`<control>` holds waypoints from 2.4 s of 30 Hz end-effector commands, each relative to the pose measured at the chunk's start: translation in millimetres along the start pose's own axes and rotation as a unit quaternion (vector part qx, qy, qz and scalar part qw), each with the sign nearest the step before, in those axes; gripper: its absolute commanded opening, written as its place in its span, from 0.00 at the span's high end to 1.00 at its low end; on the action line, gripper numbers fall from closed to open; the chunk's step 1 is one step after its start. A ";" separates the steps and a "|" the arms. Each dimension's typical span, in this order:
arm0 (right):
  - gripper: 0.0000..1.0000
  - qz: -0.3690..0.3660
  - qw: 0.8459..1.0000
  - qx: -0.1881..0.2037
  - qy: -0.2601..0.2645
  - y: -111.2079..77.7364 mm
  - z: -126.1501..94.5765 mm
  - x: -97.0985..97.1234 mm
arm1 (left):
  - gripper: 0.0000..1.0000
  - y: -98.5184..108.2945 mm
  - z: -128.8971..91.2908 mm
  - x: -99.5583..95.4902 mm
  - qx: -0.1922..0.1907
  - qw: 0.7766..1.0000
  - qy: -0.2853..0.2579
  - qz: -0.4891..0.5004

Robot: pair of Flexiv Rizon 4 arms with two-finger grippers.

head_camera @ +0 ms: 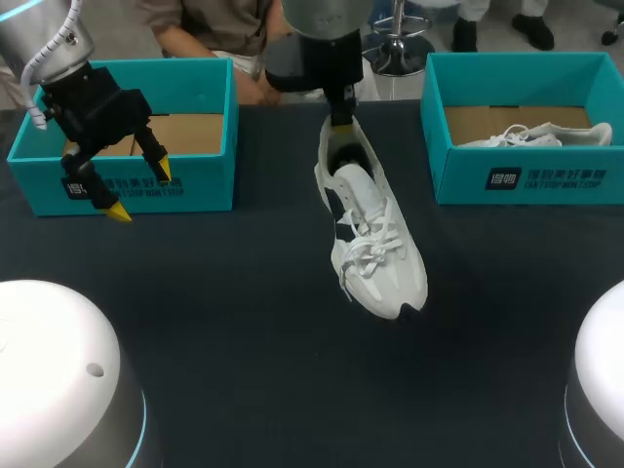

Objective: Take the shoe out of the shoebox, open the shoe tongue, remove and reinsert the insole, then place the shoe into the shoebox

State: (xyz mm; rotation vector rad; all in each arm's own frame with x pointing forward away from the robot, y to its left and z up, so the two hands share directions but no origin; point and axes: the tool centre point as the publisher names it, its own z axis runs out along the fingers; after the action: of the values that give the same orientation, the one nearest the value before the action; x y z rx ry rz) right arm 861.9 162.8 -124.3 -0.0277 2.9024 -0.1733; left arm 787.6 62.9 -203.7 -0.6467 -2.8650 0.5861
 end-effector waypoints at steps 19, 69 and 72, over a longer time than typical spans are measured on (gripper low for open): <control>1.00 0.032 0.997 -0.059 0.027 -146.6 21.5 -156.0 | 0.00 0.3 0.3 0.1 -0.001 1.000 0.000 0.000; 1.00 0.110 0.992 -0.056 0.041 -229.3 43.4 -232.7 | 0.00 0.3 0.3 0.1 -0.001 1.000 0.000 0.000; 1.00 0.121 0.991 -0.048 0.030 -248.7 43.6 -249.2 | 0.00 0.3 0.3 0.1 -0.001 1.000 0.000 0.000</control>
State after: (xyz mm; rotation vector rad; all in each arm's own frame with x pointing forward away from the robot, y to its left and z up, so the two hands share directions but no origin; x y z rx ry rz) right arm 1101.8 -67.9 -84.2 0.3219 2.9136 -0.0105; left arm 787.6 62.9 -203.7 -0.6465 -2.8650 0.5861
